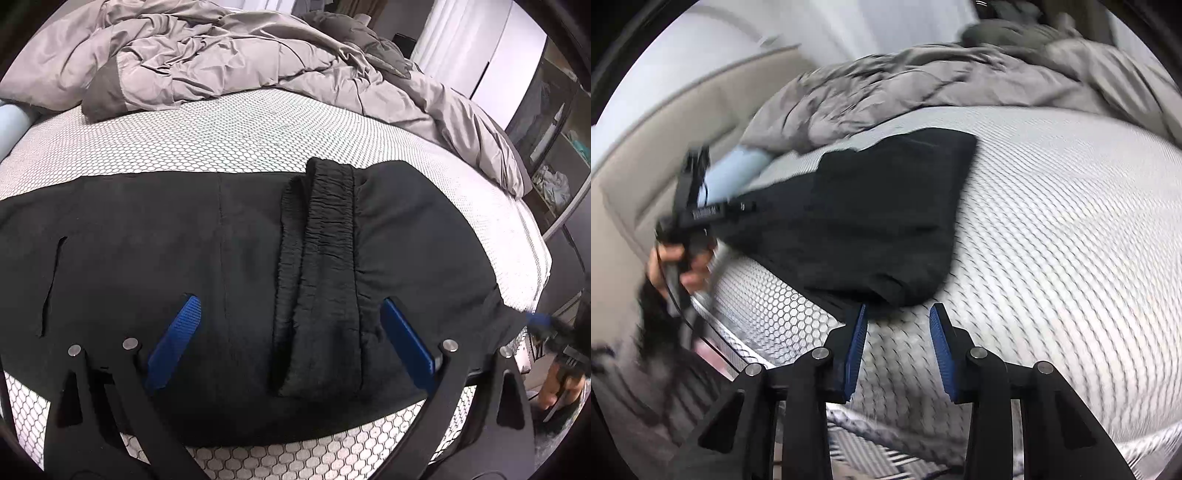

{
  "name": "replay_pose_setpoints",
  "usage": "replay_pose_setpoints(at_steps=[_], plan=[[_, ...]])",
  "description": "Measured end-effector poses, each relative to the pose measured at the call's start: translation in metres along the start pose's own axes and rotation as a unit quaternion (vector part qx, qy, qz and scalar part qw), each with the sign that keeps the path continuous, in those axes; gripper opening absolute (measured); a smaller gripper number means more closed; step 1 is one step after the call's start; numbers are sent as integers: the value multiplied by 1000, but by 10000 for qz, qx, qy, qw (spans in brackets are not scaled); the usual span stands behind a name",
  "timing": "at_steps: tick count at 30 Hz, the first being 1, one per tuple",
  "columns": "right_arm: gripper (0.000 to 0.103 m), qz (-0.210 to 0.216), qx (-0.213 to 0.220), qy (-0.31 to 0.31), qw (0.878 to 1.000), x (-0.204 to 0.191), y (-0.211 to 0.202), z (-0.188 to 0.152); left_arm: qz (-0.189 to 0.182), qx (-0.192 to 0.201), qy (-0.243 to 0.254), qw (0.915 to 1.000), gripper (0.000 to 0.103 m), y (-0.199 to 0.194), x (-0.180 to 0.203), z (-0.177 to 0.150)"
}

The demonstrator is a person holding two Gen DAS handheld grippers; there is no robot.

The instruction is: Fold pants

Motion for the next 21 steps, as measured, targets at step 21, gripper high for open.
replay_pose_setpoints(at_steps=[21], plan=[[56,-30,123,-290,9995,-13,17,62,-298,73,-112,9995,93,3,-8,14]])
Point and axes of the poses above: each gripper's, at about its wrist camera, not at the fingertips, and y roughly the way its jaws point, x to its right, z to its top, the point moved 8 cm from there along y, roughly the way its jaws point, and after that the axes turned 2 degrees about x, right-handed, at the moved point
